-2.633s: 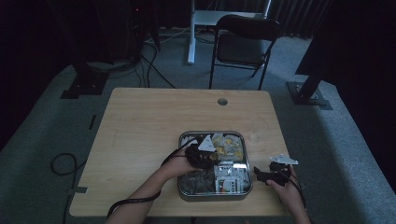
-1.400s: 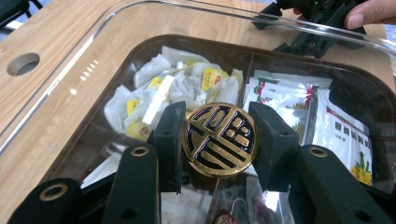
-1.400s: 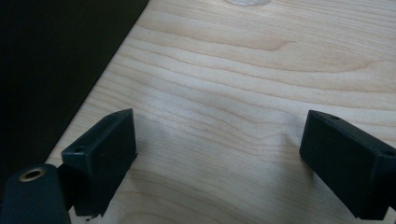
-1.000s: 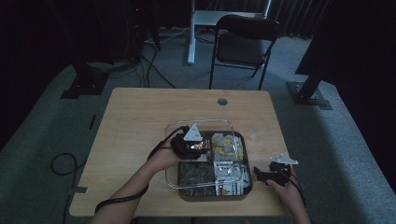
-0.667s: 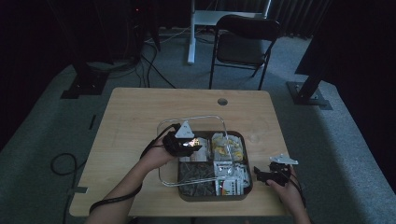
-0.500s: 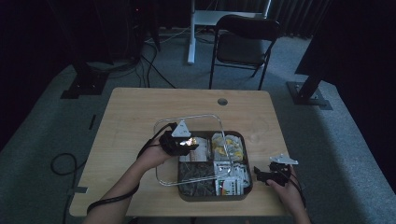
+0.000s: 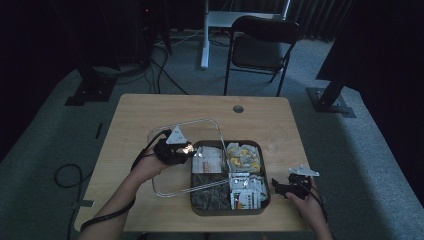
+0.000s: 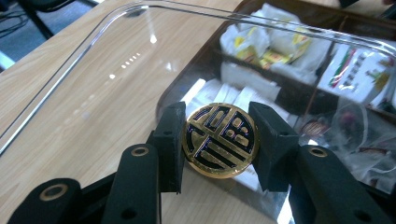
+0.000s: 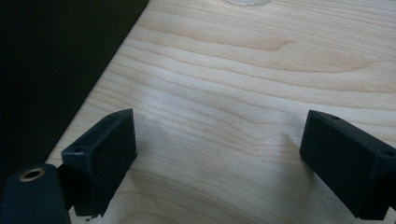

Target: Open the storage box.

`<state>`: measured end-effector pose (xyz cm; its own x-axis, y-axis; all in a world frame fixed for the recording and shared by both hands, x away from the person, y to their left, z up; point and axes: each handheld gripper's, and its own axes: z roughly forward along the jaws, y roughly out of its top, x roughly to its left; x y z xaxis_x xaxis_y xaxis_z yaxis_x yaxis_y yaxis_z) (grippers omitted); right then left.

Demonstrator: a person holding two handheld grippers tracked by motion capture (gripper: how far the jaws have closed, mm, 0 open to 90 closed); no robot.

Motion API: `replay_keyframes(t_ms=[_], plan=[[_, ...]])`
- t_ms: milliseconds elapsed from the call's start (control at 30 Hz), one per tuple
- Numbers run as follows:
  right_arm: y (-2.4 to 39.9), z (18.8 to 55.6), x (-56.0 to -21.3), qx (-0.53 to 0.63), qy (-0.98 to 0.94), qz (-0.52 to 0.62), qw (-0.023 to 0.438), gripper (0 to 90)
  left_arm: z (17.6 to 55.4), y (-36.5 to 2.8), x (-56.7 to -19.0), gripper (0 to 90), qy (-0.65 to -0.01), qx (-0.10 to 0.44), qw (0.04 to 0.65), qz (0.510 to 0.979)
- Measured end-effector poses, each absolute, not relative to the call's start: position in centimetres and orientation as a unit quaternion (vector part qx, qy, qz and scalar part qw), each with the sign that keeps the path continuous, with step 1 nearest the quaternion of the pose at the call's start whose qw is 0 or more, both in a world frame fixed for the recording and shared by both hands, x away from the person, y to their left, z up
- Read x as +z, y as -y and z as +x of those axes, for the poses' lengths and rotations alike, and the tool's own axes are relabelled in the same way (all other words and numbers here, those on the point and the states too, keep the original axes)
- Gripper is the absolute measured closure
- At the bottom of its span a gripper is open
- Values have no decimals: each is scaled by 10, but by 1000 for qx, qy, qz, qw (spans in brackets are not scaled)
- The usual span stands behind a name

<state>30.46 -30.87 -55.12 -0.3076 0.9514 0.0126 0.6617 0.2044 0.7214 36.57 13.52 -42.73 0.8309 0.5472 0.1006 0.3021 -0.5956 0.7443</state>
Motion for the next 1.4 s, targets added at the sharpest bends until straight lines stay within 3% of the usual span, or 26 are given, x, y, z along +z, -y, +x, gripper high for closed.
replay_keyframes(t_ms=[1400], plan=[[309, 305, -551, 320, -742, 543, 226, 101, 368, -267, -453, 591, -383, 204, 368, 822]])
